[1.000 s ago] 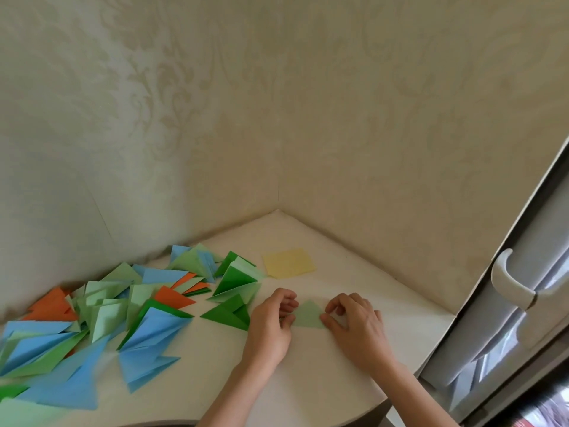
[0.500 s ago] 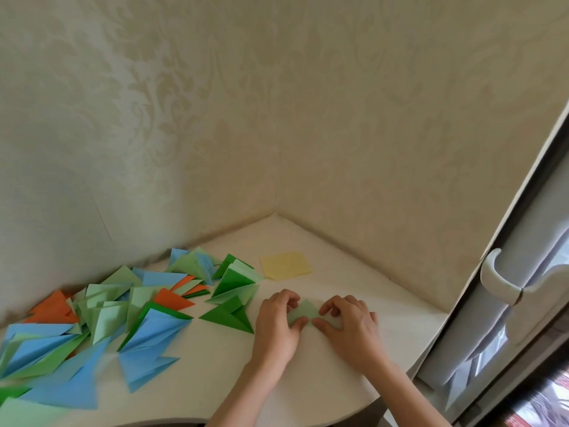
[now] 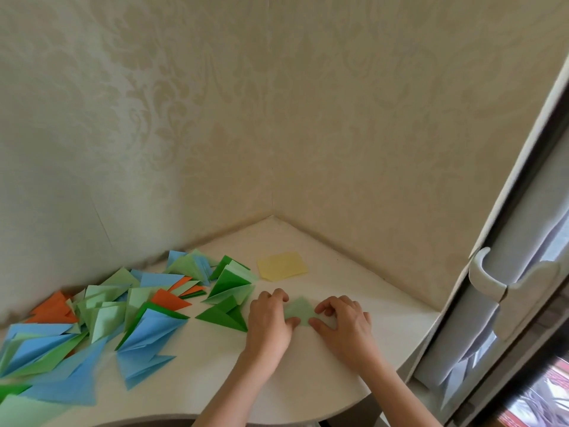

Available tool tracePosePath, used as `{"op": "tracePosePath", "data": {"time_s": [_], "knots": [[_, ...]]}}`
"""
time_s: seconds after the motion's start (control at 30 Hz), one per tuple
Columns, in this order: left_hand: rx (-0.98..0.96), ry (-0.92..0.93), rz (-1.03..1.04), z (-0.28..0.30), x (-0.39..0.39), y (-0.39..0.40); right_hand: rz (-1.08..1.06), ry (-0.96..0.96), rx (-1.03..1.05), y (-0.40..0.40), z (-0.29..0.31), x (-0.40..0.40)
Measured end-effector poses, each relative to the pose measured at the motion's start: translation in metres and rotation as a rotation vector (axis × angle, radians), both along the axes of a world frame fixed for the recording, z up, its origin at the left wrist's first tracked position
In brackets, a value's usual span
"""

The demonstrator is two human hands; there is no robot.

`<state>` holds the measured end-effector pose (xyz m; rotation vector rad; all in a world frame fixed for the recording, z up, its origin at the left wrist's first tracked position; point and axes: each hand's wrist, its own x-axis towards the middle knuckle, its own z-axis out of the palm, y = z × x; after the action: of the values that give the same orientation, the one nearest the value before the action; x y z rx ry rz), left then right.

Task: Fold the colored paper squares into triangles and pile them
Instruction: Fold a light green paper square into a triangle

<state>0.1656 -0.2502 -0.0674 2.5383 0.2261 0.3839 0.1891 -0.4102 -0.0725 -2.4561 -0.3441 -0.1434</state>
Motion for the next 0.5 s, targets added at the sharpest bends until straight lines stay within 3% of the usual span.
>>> {"op": "tracePosePath", "data": {"time_s": [0.17, 0.33, 0.5], "knots": [[-0.004, 0.002, -0.048, 0.007, 0.002, -0.001, -0.008, -0.045, 0.008, -0.001, -0.005, -0.003], [-0.106, -0.155, -0.073, 0.03, -0.038, 0.021, -0.079, -0.028, 0.272, -0.004, 0.007, -0.006], [-0.092, -0.132, 0.061, 0.034, -0.092, 0.081, 0.002, -0.088, 0.109, 0.01, 0.008, 0.004]]}}
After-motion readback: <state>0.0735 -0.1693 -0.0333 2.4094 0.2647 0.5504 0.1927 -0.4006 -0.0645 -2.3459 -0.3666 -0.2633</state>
